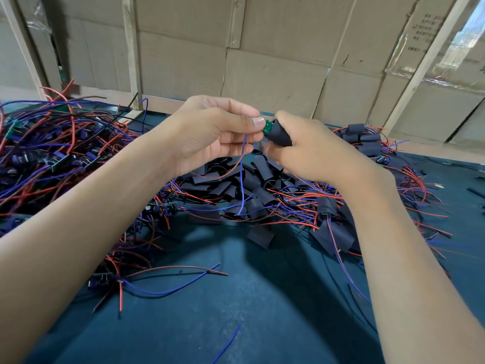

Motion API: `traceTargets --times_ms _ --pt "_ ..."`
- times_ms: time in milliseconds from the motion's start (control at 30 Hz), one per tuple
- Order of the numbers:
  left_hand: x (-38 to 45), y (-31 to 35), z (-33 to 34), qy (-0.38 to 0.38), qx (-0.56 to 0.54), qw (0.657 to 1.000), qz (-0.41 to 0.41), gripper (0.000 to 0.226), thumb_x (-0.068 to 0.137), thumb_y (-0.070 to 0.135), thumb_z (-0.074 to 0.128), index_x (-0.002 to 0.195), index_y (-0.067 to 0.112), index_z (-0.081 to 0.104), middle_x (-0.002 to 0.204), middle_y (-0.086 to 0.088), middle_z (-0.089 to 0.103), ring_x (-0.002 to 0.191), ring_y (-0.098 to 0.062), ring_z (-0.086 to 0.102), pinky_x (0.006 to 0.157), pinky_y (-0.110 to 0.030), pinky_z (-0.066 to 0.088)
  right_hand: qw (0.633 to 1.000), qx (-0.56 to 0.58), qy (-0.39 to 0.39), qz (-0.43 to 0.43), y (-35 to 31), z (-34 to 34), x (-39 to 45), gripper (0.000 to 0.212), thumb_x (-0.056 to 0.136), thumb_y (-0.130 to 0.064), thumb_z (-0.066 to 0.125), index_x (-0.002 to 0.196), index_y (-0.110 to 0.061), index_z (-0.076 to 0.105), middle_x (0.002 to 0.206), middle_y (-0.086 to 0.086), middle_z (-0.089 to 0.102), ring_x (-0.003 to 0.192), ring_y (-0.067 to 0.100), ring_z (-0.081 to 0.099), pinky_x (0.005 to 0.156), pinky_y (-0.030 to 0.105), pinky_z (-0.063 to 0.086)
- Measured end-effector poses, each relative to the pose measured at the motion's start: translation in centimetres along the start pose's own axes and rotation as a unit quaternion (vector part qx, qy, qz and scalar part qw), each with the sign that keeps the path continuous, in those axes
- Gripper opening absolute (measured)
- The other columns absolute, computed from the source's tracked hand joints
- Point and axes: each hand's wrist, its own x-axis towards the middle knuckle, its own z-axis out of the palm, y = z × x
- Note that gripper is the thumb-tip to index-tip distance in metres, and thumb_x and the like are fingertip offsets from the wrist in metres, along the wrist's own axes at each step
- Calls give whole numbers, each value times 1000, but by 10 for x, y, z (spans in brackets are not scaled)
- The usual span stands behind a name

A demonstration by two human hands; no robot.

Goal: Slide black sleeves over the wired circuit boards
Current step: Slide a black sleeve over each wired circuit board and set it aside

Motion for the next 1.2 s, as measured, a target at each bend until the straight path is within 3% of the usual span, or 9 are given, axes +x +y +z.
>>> traceTargets --times_ms 400,567,733,833,900,1000,1067,1100,1200 --pt "-3 -1 10 35 64 996 58 10 85 0 74 95 1 70 91 -19 70 77 -21 68 75 -31 59 999 27 34 -13 -7 0 -1 31 95 -31 61 79 -23 36 74 -2 50 68 19 45 55 35 29" --pt "-7 2 19 36 141 984 103 12 94 6 66 102 0 74 99 -28 71 85 -21 68 76 -32 60 993 82 87 -13 -10 -2 -1 28 91 -25 62 78 -26 38 69 -8 46 58 4 39 53 29 30" --pt "-7 9 13 -22 125 990 61 24 99 20 62 115 3 70 101 -17 73 87 -22 68 79 -37 59 992 83 95 -9 -3 -15 -3 24 91 -33 65 85 -17 48 69 -7 45 69 19 42 63 37 34" --pt "0 2 1 26 155 985 65 22 98 23 64 109 5 71 93 -9 75 88 -25 72 86 -42 61 992 32 110 46 18 -36 -10 27 91 -40 69 97 -17 57 82 -2 60 77 22 53 69 37 41" --pt "6 -10 -11 47 341 935 82 18 96 29 66 107 16 73 98 -4 76 92 -18 72 92 -45 58 989 -32 71 128 38 -53 -18 30 90 -40 72 102 -15 58 98 7 64 87 27 58 75 38 44" --pt "9 -36 -27 -70 657 747 -72 57 90 53 66 141 30 52 139 -2 57 127 -21 53 112 -39 40 948 -108 -89 287 58 -61 -35 52 87 -37 78 128 -13 56 120 17 64 108 33 60 84 37 45" --pt "11 -53 -31 -98 746 640 -158 80 90 63 59 155 29 28 155 -10 32 144 -34 29 116 -49 30 915 -139 -168 338 64 -60 -43 73 84 -34 82 146 -14 49 130 14 64 120 33 59 91 33 42" --pt "12 -57 -31 -91 756 628 -160 79 91 63 58 155 29 26 156 -10 30 144 -36 25 115 -52 30 915 -141 -175 336 67 -60 -44 73 83 -30 83 147 -16 50 135 13 61 124 31 56 91 31 40" --pt "17 -53 -32 -57 733 670 -100 59 94 50 63 145 26 48 144 -8 50 133 -33 45 109 -46 41 941 -119 -128 289 67 -60 -33 71 83 -22 82 146 -18 51 145 13 54 126 27 53 102 31 40"
